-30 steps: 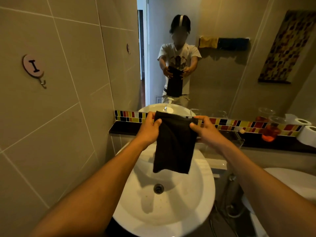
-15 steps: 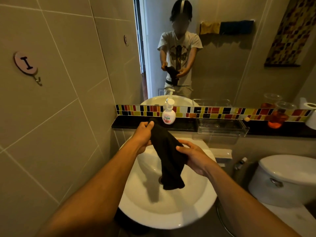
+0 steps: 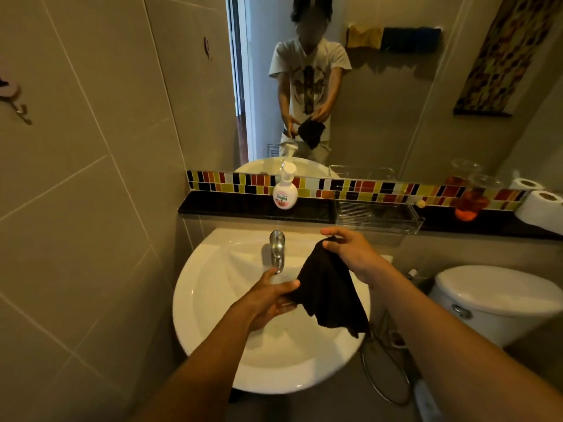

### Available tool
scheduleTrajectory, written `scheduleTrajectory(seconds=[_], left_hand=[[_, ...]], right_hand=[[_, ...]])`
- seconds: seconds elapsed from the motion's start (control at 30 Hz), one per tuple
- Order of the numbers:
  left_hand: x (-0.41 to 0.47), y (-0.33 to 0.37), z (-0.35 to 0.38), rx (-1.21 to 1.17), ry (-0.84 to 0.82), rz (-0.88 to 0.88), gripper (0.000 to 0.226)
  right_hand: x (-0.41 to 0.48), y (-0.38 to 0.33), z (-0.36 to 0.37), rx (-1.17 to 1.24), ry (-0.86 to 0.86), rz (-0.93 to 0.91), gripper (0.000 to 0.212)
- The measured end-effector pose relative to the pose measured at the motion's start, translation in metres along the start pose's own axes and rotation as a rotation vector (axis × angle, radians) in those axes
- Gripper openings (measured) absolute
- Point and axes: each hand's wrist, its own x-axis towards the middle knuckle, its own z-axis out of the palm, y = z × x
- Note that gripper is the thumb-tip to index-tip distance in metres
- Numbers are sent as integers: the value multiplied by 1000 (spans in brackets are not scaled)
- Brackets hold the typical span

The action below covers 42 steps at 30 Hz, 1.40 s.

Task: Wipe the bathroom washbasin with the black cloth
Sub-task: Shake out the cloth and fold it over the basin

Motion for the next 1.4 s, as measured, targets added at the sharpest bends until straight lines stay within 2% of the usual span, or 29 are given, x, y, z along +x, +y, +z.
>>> scheduleTrajectory(seconds=[0.07, 0.2, 0.37, 0.47, 0.53, 0.67, 0.73, 0.8, 0.87, 1.07, 1.4], left_hand=[[4, -2, 6, 41, -15, 18, 76], [9, 7, 13, 52, 110, 111, 58], [5, 20, 24, 310, 184, 184, 30], [8, 19, 28, 362, 254, 192, 16], [8, 19, 26, 348, 276, 172, 9], [9, 22, 18, 390, 214, 123, 20], [10, 23, 16, 466, 158, 95, 31], [12, 21, 15, 644, 107, 75, 42], [15, 17, 18, 825, 91, 84, 47], [19, 20, 25, 918, 98, 202, 39], [22, 26, 42, 1083, 53, 311, 24]], right_hand=[[1, 9, -12, -20, -20, 51, 36], [-5, 39, -31, -104, -38, 189, 43], [-16, 63, -28, -139, 23, 308, 42], [-17, 67, -24, -85, 18, 363, 34], [-17, 69, -26, -65, -44, 384, 34], [-18, 68, -31, -145, -176, 353, 47], [-15, 68, -30, -341, -202, 271, 53], [-14, 69, -28, -550, -183, 167, 50], [-13, 70, -27, -644, -146, 83, 40], [-13, 74, -34, -772, -162, -14, 24], [-13, 73, -62, -844, -142, -1, 24]])
